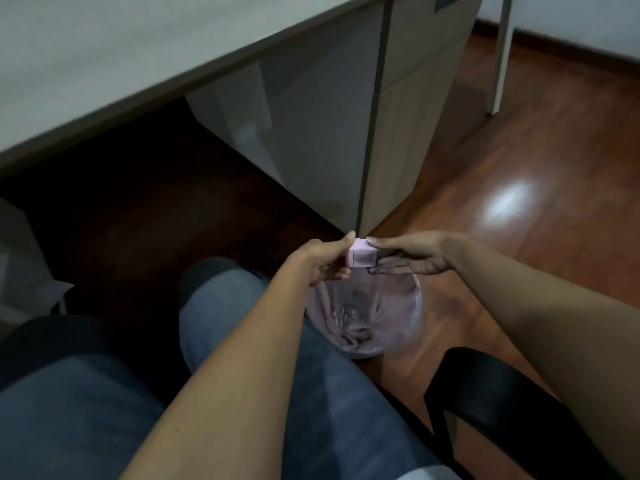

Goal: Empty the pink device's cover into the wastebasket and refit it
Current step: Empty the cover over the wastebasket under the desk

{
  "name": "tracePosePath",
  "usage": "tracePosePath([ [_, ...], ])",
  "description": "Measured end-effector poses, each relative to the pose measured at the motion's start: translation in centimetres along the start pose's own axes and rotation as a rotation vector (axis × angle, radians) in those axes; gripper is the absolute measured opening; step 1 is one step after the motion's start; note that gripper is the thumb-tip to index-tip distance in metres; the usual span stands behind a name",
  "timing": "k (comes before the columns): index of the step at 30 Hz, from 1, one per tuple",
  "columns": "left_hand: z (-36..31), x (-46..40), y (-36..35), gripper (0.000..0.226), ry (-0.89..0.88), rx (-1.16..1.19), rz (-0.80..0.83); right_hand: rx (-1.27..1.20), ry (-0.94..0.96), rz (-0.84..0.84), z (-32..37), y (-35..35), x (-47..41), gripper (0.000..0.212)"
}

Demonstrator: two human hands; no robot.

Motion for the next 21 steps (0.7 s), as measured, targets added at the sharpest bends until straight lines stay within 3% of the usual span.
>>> tracePosePath([
  [3, 0.1, -0.5, -0.3, 0.073, 0.058, 0.019, -0.010, -0.038, -0.064, -0.031, -0.5, 0.2, -1.0, 0.050],
  [7, 0.1, -0.6, -0.9, 0.058, 0.135, -0.018, 0.021, -0.060, -0.100, -0.075, -0.3, 0.7, -1.3, 0.060],
  [13, -0.4, -0.8, -1.1, 0.055, 0.150, -0.048, 0.031, -0.064, -0.125, -0.105, 0.3, 1.1, -1.1, 0.066],
  [19, -1.4, -1.2, -0.2, 0.056, -0.002, 0.065, 0.061, -0.055, 0.005, -0.059, 1.6, 0.7, -0.3, 0.031],
  [21, -2.0, -1.0, 0.3, 0.042, -0.086, 0.095, 0.090, -0.070, 0.067, -0.033, 2.2, 0.6, -0.2, 0.027],
])
Point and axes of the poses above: each hand's wrist, its own x-axis away from the middle knuckle, its own y-axis out of the back of the hand, z = x × y, the point moved 7 cm from there along -x, towards the middle knuckle, and after that the axes turned 4 degrees about x, right-handed, at the moved point
